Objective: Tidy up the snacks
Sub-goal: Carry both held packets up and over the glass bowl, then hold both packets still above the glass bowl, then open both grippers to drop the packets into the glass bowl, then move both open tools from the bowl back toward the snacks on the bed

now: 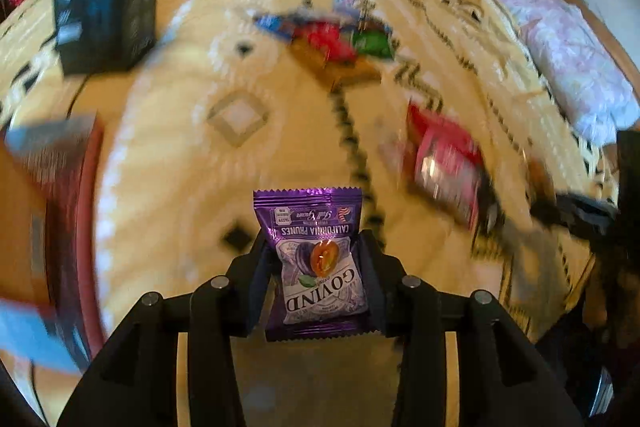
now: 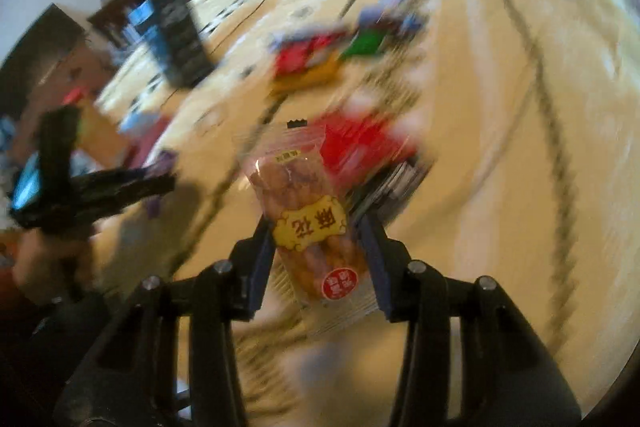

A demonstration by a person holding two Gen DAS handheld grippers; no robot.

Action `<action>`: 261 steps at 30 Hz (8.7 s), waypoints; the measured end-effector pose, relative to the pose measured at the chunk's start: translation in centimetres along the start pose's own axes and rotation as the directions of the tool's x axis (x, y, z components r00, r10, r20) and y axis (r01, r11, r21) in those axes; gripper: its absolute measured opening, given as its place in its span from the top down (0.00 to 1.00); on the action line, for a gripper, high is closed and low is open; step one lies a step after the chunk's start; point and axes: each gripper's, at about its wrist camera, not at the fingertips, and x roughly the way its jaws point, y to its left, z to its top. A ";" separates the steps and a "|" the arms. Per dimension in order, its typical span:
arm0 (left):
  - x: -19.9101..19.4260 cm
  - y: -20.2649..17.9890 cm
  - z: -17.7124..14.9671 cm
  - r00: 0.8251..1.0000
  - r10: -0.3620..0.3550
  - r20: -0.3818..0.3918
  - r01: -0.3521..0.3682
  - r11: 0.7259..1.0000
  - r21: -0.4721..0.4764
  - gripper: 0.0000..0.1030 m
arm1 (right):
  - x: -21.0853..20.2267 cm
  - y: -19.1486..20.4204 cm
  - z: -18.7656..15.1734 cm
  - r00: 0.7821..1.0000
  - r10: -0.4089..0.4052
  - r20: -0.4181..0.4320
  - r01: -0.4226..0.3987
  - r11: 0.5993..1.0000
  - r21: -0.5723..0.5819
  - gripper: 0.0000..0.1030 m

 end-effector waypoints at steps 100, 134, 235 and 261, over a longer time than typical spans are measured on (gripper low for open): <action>-39.0 31.8 -8.1 0.646 0.670 0.366 -0.366 0.693 -0.621 0.53 | 3.2 54.5 15.1 0.902 0.432 -0.019 -0.349 0.702 -0.621 0.64; -38.5 32.1 -7.9 0.650 0.669 0.361 -0.371 0.694 -0.617 0.53 | 4.8 54.4 14.3 0.907 0.420 -0.032 -0.350 0.709 -0.613 0.64; -30.7 13.2 0.3 0.705 0.588 0.397 -0.499 0.808 -0.312 0.17 | -5.3 29.9 2.4 0.938 0.183 0.294 -0.053 0.914 -0.402 0.18; -13.0 -7.4 6.1 0.952 0.122 0.281 -0.155 0.983 0.098 0.17 | 1.0 -5.6 1.5 0.995 -0.044 0.090 0.026 0.981 0.194 0.44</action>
